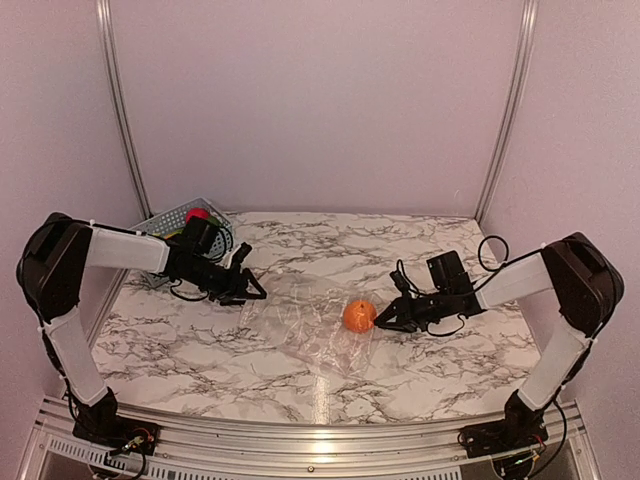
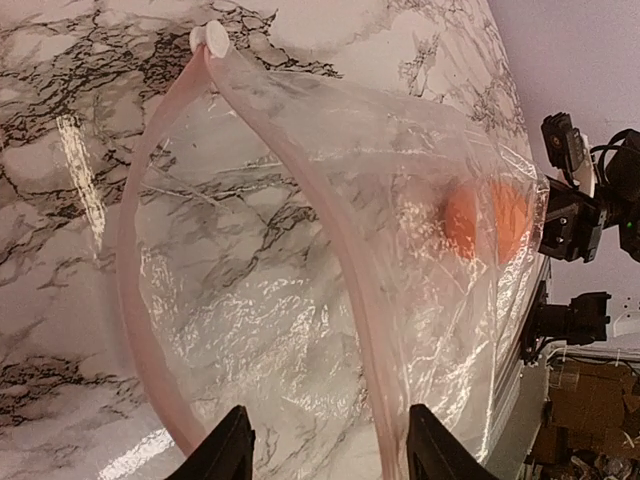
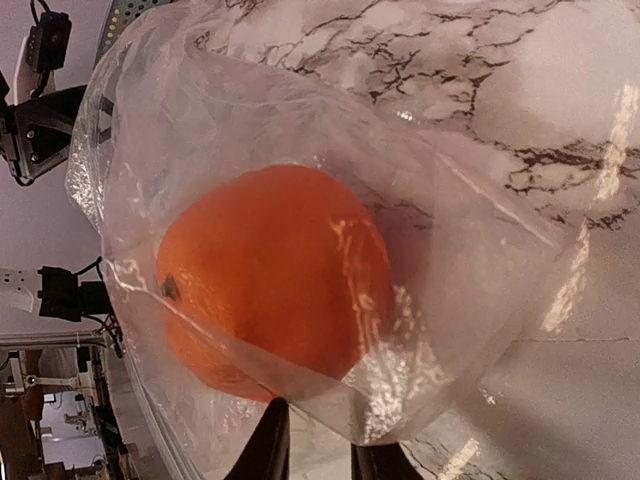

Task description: Open the zip-top bag and remove the fake food

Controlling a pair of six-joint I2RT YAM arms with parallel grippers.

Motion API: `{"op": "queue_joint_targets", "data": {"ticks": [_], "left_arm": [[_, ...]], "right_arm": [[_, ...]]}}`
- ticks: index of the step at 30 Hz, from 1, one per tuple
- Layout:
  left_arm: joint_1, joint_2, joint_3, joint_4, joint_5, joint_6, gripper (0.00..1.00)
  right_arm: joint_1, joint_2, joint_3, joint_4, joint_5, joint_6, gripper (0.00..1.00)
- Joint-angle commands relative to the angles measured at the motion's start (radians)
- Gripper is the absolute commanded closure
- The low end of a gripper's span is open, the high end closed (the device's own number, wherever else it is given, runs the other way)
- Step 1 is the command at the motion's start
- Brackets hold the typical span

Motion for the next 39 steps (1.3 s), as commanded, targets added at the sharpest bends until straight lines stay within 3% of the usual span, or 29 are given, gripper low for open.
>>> {"op": "queue_joint_targets", "data": {"ticks": [1,4,12,15,21,26,29,31,35,39], "left_arm": [[-0.048,0.073,0.056,0.048,0.019,-0.019,0.47],[-0.077,0.099,0.073,0.073,0.03,-0.029,0.48],[-0.102,0.134,0.023,0.217,0.07,-0.129,0.47],[-0.083,0.056,-0.059,0.344,0.072,-0.204,0.46],[-0.046,-0.06,-0.081,0.282,0.059,-0.162,0.39],[0.067,-0.141,-0.151,0.303,0.069,-0.201,0.39],[0.129,-0.167,-0.196,0.318,0.061,-0.223,0.45],[0.149,-0.161,-0.201,0.281,0.017,-0.205,0.54],[0.141,-0.104,-0.185,0.262,-0.003,-0.192,0.67],[0.086,-0.03,-0.152,0.288,0.008,-0.199,0.73]], "right_arm": [[-0.005,0.037,0.046,0.059,-0.02,-0.008,0.87],[-0.005,0.054,0.063,0.058,-0.022,-0.015,1.0],[0.005,0.101,0.115,0.014,-0.025,-0.05,1.0],[0.006,0.101,0.13,-0.013,-0.009,-0.067,1.0],[0.005,0.102,0.122,-0.036,0.016,-0.084,1.0],[0.004,0.106,0.128,-0.06,0.037,-0.1,1.0],[0.004,0.106,0.131,-0.068,0.046,-0.106,1.0],[0.004,0.107,0.131,-0.068,0.048,-0.106,1.0],[0.004,0.109,0.136,-0.072,0.048,-0.109,1.0],[0.004,0.12,0.154,-0.084,0.045,-0.116,1.0]]}}
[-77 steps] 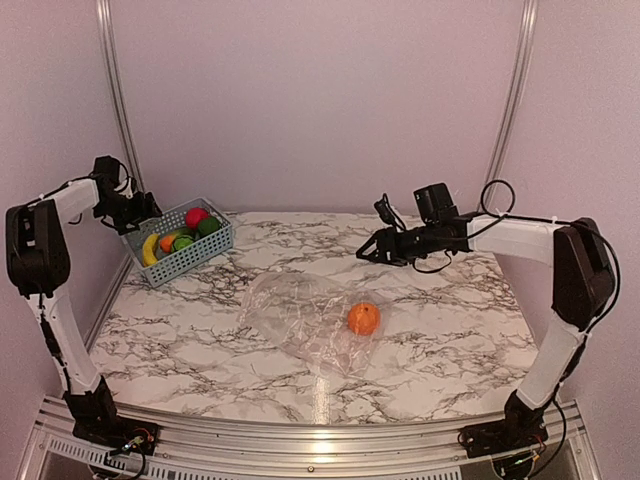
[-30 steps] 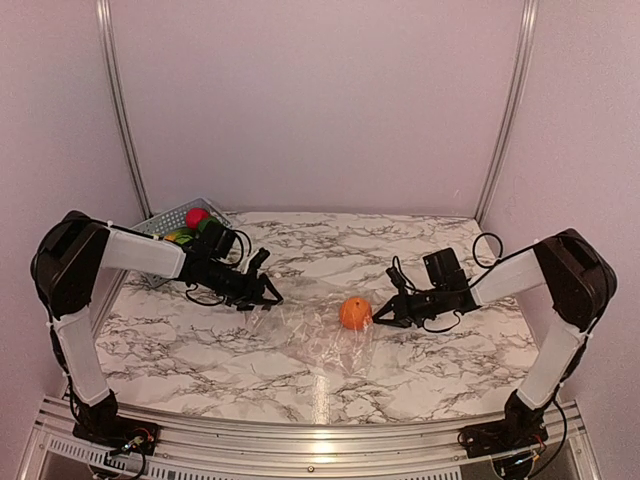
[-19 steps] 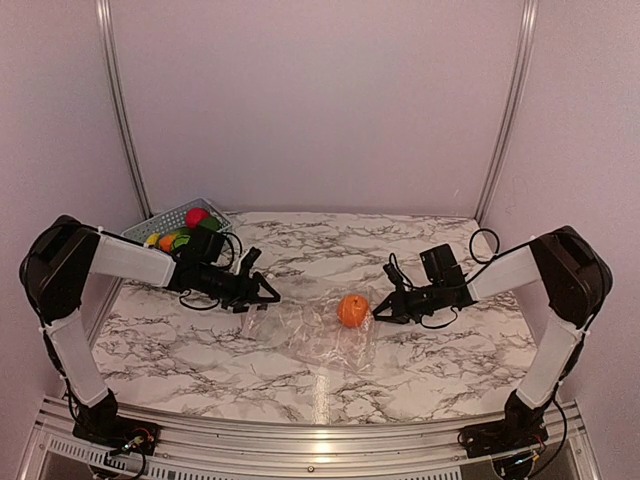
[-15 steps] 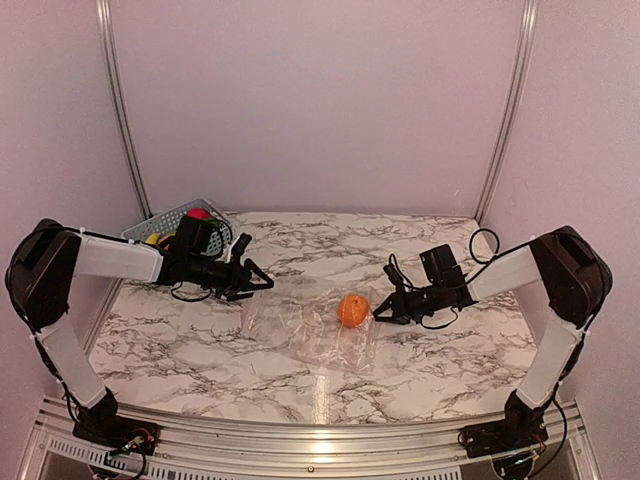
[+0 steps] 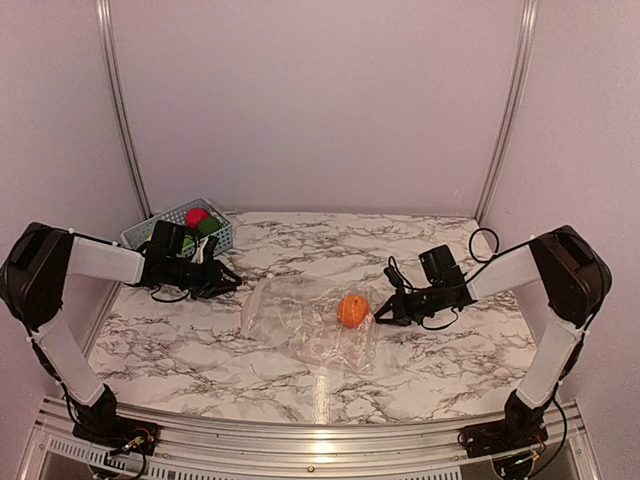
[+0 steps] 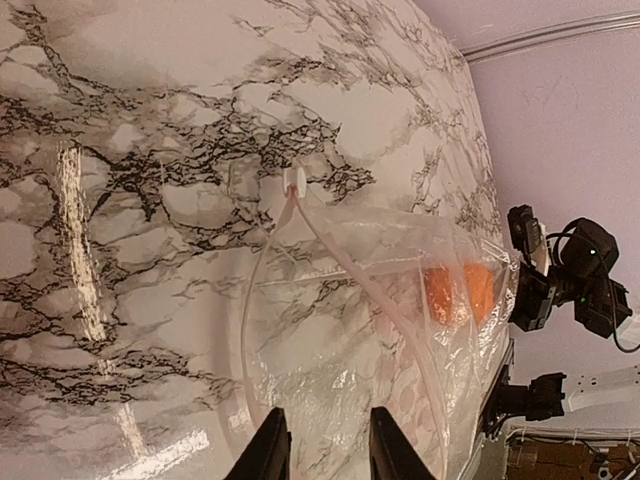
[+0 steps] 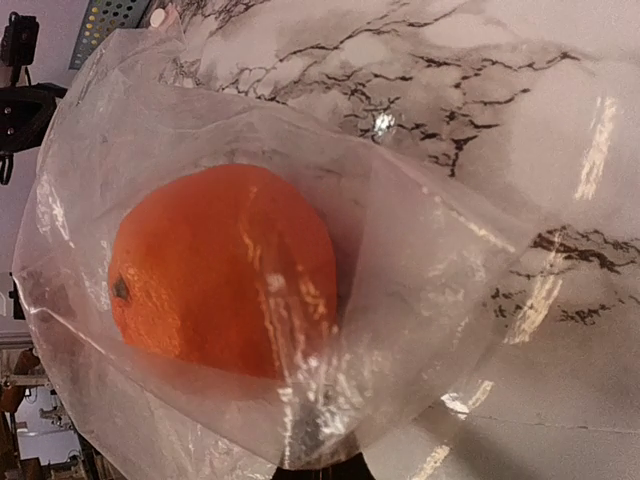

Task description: Open the zip-top bag and remove the fake food

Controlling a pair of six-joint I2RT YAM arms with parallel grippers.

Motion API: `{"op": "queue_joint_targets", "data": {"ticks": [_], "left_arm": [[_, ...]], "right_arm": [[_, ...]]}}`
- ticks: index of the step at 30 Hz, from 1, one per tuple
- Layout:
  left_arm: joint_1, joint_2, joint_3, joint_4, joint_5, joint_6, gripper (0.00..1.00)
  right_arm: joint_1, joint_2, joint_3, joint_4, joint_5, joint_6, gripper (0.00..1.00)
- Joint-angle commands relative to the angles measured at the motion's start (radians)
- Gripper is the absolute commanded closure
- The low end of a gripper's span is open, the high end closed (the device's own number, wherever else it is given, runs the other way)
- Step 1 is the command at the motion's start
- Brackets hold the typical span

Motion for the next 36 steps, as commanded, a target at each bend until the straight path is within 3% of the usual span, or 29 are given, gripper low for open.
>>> {"op": "queue_joint_targets", "data": {"ticks": [1,9,12,14,18,20,32,36], "left_arm": [[-0.069,0.101,0.049,-0.003,0.003,0.006,0.74],[-0.162,0.234,0.125,0.043,0.007,-0.031,0.76],[-0.162,0.238,0.128,0.046,0.004,-0.033,0.76],[-0.163,0.24,0.127,0.041,0.004,-0.025,0.76],[-0.162,0.247,0.131,0.027,0.008,-0.01,0.76],[-0.162,0.25,0.136,0.023,0.014,-0.005,0.76],[-0.164,0.281,0.155,0.015,0.04,0.017,0.74],[-0.169,0.296,0.172,0.027,0.042,0.006,0.71]], "right_arm": [[0.004,0.028,0.053,-0.026,0.009,-0.025,1.0],[0.003,0.018,0.077,-0.035,-0.005,-0.033,0.98],[-0.012,-0.04,0.037,-0.035,-0.008,-0.032,0.87],[-0.034,-0.088,0.017,-0.083,-0.005,-0.043,0.69],[-0.084,-0.152,-0.002,-0.127,0.007,-0.071,0.44],[-0.109,-0.155,0.002,-0.134,0.009,-0.073,0.38],[-0.127,0.032,0.101,0.053,-0.103,0.004,0.32],[-0.092,0.092,0.137,0.058,-0.113,-0.005,0.37]]}}
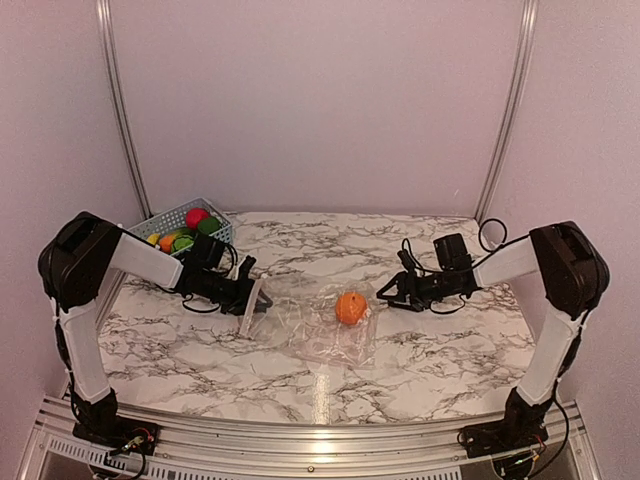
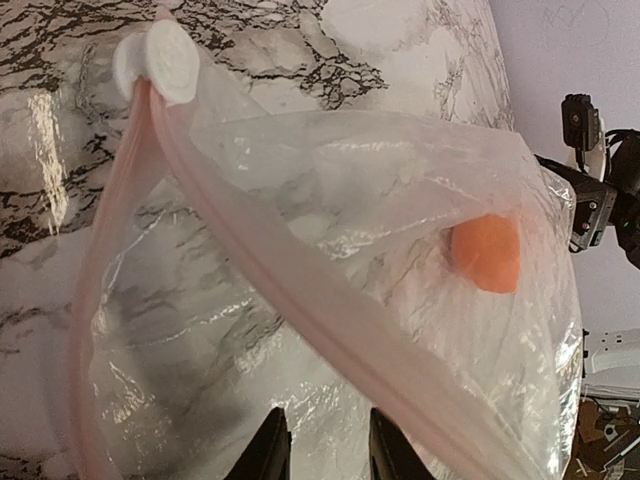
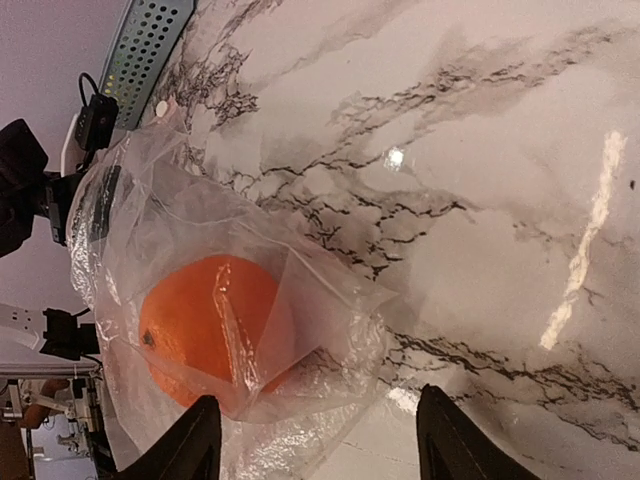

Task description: Open the zip-top bag and remove the fake food

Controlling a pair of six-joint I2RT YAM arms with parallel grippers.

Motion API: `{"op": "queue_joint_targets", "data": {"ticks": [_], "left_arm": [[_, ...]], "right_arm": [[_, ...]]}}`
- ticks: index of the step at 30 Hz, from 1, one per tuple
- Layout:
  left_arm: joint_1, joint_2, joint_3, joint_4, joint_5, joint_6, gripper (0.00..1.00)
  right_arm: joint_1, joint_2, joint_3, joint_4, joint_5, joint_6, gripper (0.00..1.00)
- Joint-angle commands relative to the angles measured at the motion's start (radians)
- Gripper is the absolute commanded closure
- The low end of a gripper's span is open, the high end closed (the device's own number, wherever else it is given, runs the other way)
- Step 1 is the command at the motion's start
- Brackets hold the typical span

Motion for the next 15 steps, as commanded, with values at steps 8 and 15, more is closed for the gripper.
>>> {"op": "queue_joint_targets", "data": {"ticks": [8,15], "left_arm": [[-0.044,0.102,0.106,0.068,0.04,-0.047,0.67],[-0.109,0.163,0.146,0.155,0.067,-0.111,0.6]], "right_arm": [[0.114,0.17,0.106,0.121,-0.058,0.038,0.64],[0.169,0.207,0.123,0.152,-0.017,0.101,1.0]]}}
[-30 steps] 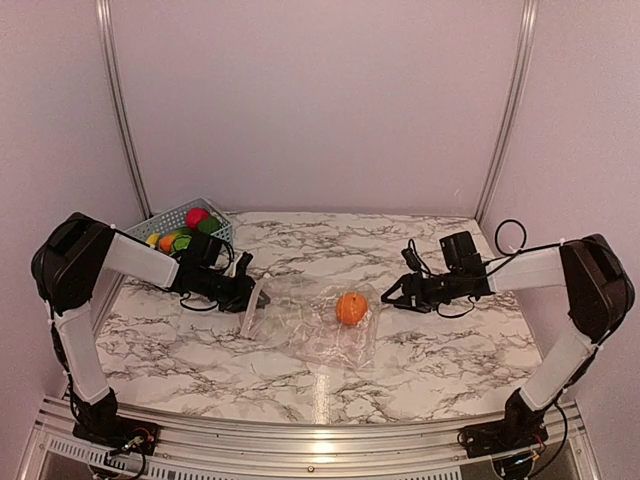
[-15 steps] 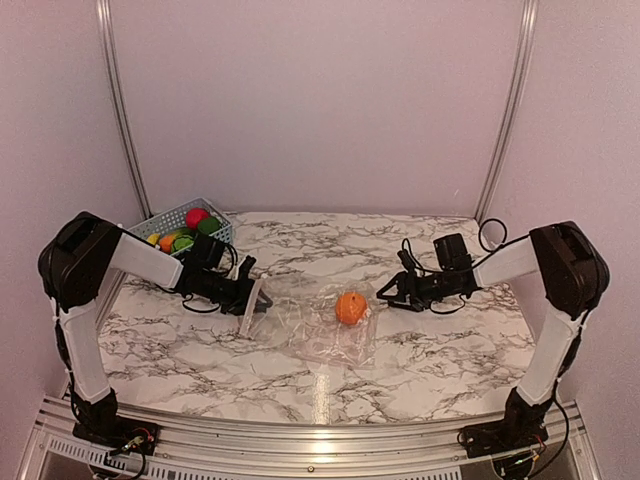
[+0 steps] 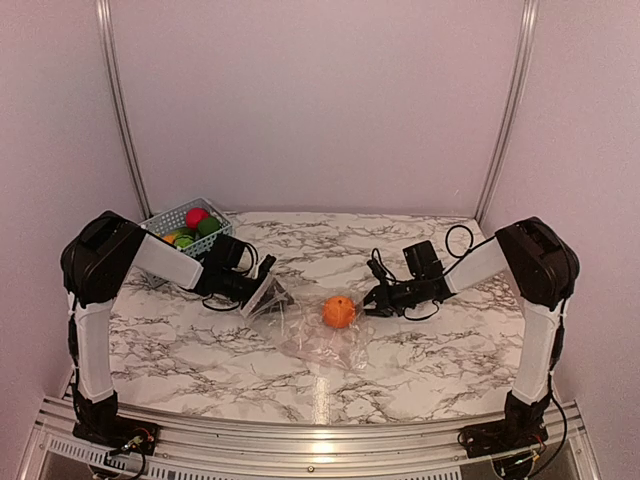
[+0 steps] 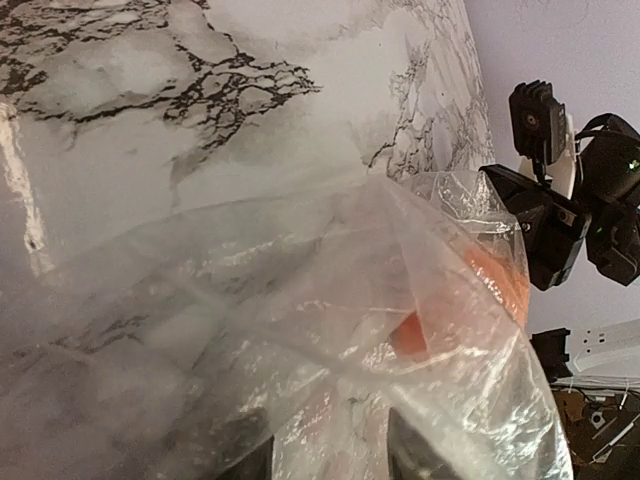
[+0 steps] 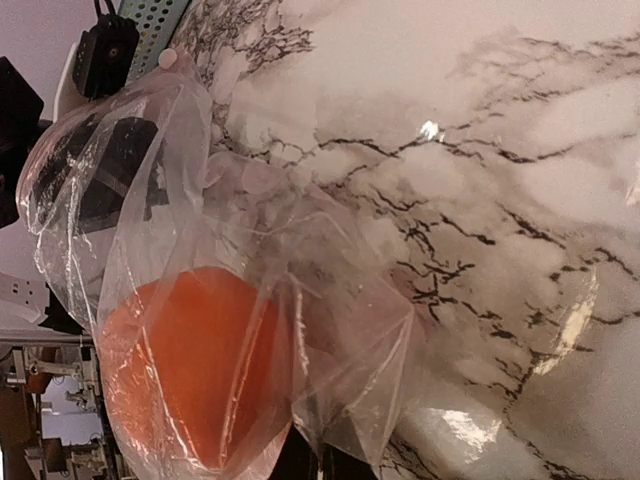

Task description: Open the zip-top bag and remove the fake food

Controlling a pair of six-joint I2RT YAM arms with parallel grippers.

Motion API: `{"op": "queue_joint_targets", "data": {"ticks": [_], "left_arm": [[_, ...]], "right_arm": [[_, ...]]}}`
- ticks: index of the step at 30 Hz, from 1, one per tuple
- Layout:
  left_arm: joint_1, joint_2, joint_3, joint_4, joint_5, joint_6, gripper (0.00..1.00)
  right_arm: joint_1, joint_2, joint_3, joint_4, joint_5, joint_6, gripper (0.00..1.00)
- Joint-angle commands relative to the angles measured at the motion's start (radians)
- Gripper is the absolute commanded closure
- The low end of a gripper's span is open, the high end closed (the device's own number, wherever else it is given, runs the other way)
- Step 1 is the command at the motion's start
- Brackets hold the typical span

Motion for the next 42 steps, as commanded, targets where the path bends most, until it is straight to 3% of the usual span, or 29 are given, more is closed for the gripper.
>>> {"op": "queue_joint_targets", "data": {"ticks": [1,17,29,37,42], "left_arm": [[-0.049,0.043,0.027,0.088,0.036,-0.052,0.59],[-0.137,0.112,0.027,0.265,0.048,-0.187,0.36],[-0.191,0.142,0.059,0.397,0.044,-0.28,0.27],[-0.205,0.105,0.047,0.423,0.07,-0.266,0.25],[-0.219,0.058,0.022,0.321,0.065,-0.169,0.27]], "right_arm": [[0.031,0.032,0.027,0.035,0.03,0.05,1.0],[0.111,0.051,0.027,0.078,0.071,0.105,1.0],[0.154,0.075,0.066,0.103,0.081,0.139,1.0],[0.163,0.069,0.083,0.064,0.167,0.161,1.0],[0.162,0.063,0.092,0.063,0.208,0.181,1.0]]}}
